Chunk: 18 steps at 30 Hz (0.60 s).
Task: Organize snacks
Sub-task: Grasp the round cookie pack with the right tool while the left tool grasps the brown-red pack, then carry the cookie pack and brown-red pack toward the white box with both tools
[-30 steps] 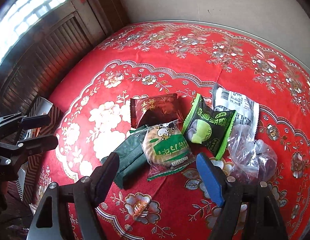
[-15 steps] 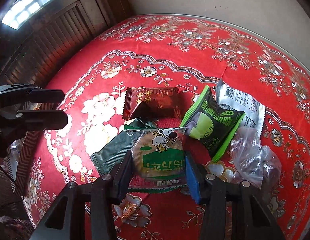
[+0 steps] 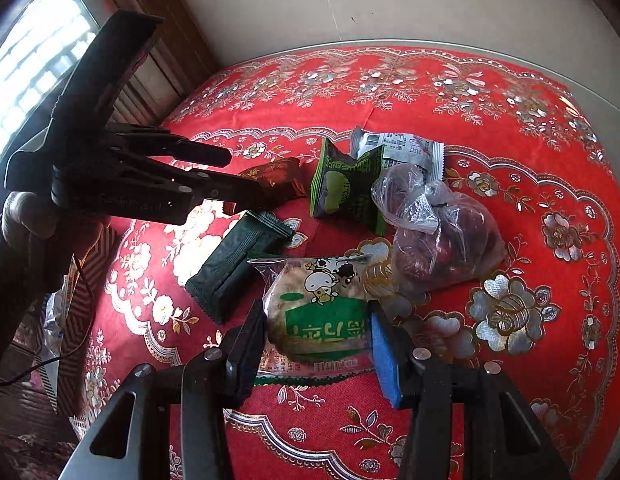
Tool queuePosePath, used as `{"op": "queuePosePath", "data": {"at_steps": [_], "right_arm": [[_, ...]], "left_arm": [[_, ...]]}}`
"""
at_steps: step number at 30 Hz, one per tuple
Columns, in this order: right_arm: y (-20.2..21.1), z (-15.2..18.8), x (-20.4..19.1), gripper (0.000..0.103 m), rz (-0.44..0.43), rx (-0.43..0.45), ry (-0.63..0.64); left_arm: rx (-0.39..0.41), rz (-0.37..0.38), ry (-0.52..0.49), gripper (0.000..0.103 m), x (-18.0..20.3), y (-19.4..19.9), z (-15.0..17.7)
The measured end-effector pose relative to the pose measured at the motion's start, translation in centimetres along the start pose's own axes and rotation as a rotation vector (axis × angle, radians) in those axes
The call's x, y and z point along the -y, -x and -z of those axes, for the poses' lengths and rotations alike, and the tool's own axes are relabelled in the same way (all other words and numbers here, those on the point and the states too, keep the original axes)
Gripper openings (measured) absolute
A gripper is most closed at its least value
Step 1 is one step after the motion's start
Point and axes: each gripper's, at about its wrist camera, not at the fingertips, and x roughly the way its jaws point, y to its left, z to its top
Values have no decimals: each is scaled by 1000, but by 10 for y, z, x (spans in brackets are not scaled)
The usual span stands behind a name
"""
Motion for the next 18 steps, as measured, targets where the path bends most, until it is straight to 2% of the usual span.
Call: {"op": "queuePosePath", "data": {"at_steps": [5,6,7,8,11,15,18], "right_arm": [[0,6,3,47,10,10,-30],[-1,7,4,47,7,12,-37],[-1,9,6,47,1,12,-44],[-2,10,6,47,1,12,-48],[-2,14,6,47,5,10,-55],[2,18,4,47,14,22,-50],[6,20,6,47,9,39,-61]], "left_arm": [[-31,13,6,62,-3,-19,-3],[-37,9,4,57,-3,-22,-2],[-39,-14,-2,40,-3,-24,-1],[-18,-24,-17,33,-2,-23,0],[-12,-7,20,32,-7,-22,0],[27,-46,36,31,-7,-10,6],[33,-75,93,31,-9,-1,14]]}}
